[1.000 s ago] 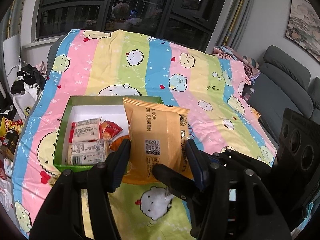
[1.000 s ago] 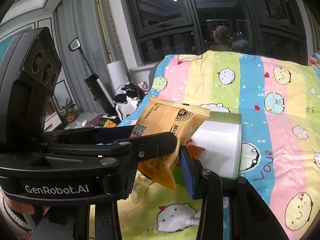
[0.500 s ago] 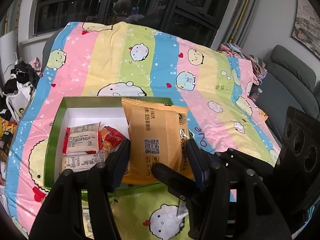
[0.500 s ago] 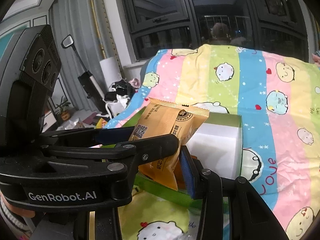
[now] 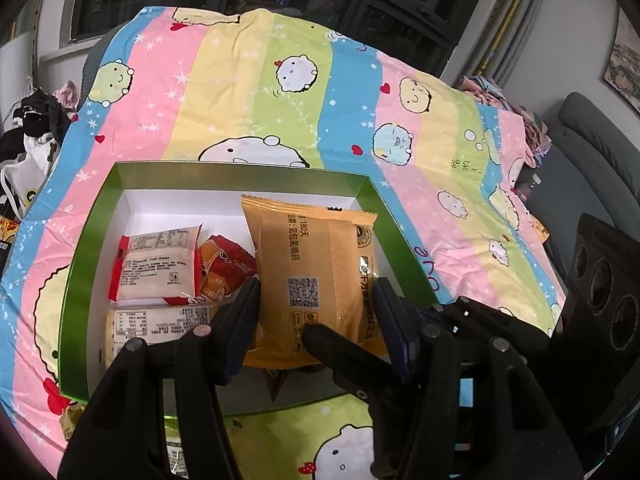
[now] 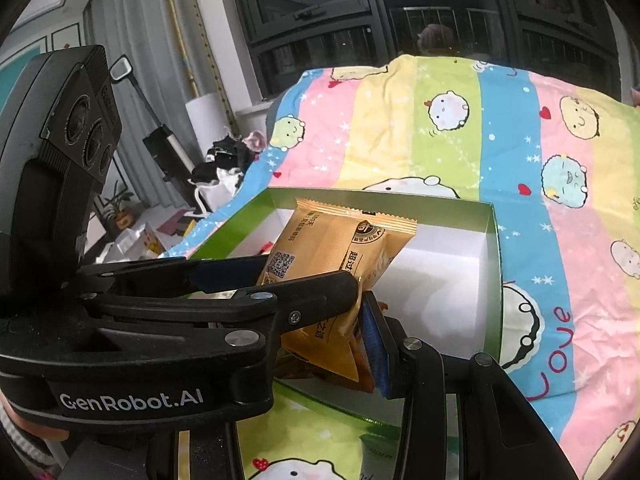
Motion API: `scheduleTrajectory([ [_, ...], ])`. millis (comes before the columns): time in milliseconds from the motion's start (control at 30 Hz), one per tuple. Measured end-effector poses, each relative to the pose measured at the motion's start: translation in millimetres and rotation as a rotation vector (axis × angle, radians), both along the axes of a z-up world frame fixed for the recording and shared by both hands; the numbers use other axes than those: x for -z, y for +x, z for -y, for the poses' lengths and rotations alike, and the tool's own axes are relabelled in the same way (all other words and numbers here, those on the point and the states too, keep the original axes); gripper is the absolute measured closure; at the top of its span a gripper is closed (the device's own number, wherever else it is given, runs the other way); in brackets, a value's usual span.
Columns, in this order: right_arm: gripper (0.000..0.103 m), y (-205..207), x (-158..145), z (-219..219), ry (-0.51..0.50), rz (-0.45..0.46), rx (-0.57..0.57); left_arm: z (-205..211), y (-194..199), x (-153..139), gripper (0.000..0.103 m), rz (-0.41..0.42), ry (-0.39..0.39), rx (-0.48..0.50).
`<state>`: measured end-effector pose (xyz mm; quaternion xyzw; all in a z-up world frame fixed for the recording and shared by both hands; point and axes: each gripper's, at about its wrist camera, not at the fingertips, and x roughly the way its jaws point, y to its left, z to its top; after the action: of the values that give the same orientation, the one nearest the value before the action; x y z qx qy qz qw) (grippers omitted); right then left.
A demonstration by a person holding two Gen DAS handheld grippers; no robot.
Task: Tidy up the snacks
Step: 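Lower the tan bag into the box and open the left gripper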
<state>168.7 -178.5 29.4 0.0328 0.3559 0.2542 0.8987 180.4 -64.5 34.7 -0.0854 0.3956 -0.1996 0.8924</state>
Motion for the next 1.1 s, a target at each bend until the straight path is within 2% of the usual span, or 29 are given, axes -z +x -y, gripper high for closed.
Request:
scheduleTrajectory([
  [267,0.060,6.7,5.8,-1.4,-0.005,-0.021,0.006,0.0,5.3,8.0,0.046,-0.014,0.018,-0.012],
  [400,0.060,6.3,4.9,-2.8,-0.017,-0.015,0.019,0.6,5.1,7.5,0.042,-0.006,0.033,-0.024],
  [467,0.060,4.6,3.1,-3.5,-0.017,-0.005,0.020,1.0,2.8,4.5,0.038,0.006,0.041,-0.027],
  [567,0.060,0.9,-1.2,-3.8,-0.026,0.014,0.028,-1.0,-3.0,-2.6,0.023,0.034,0.050,-0.041],
  [633,0.059,-3.1,-5.0,-2.7,-0.025,0.023,0.035,-1.8,-7.0,-6.9,0.020,0.051,0.060,-0.050],
  [767,0.047,-12.5,-13.1,2.2,-0.014,0.037,0.050,-5.6,-18.9,-18.8,0.017,0.090,0.083,-0.072],
  [933,0.037,-32.1,-28.2,8.9,0.009,0.059,0.065,-10.1,-38.5,-33.2,0.004,0.137,0.092,-0.101],
  [1000,0.031,-42.5,-34.2,14.1,0.026,0.068,0.074,-11.6,-49.0,-38.3,0.003,0.157,0.091,-0.108],
  [1100,0.029,-55.7,-40.0,24.0,0.046,0.066,0.092,-11.9,-63.6,-44.8,0.002,0.176,0.103,-0.112],
])
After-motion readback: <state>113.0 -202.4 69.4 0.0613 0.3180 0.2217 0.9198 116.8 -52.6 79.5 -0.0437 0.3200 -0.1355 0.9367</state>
